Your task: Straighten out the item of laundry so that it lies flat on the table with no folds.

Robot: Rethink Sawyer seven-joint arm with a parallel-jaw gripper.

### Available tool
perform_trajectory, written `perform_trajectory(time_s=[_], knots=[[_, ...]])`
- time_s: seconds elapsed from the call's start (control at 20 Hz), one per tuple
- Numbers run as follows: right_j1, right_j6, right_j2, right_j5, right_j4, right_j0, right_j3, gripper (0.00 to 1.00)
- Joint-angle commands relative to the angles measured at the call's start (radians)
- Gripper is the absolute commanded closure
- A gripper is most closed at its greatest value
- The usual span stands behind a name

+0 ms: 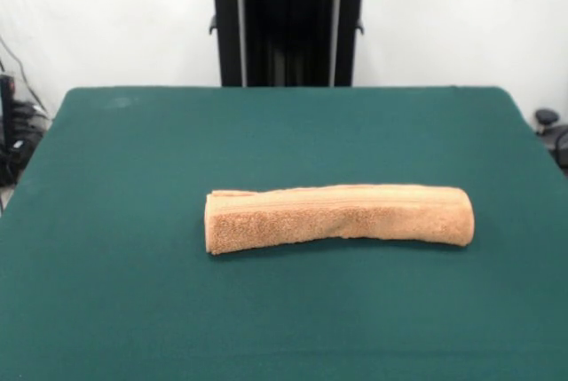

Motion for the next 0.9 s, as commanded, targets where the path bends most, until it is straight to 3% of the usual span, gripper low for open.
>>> perform_trajectory(time_s=[0.05,0.45,0.9], knots=[[0.021,-0.293,0.18,0.093,-0.087,-0.135,0.114,0.0],[0.056,-0.298,0.293,0.042,-0.2,-0.266,0.123,0.0],[0.1,-0.225,0.365,0.024,-0.309,-0.315,0.093,0.0]])
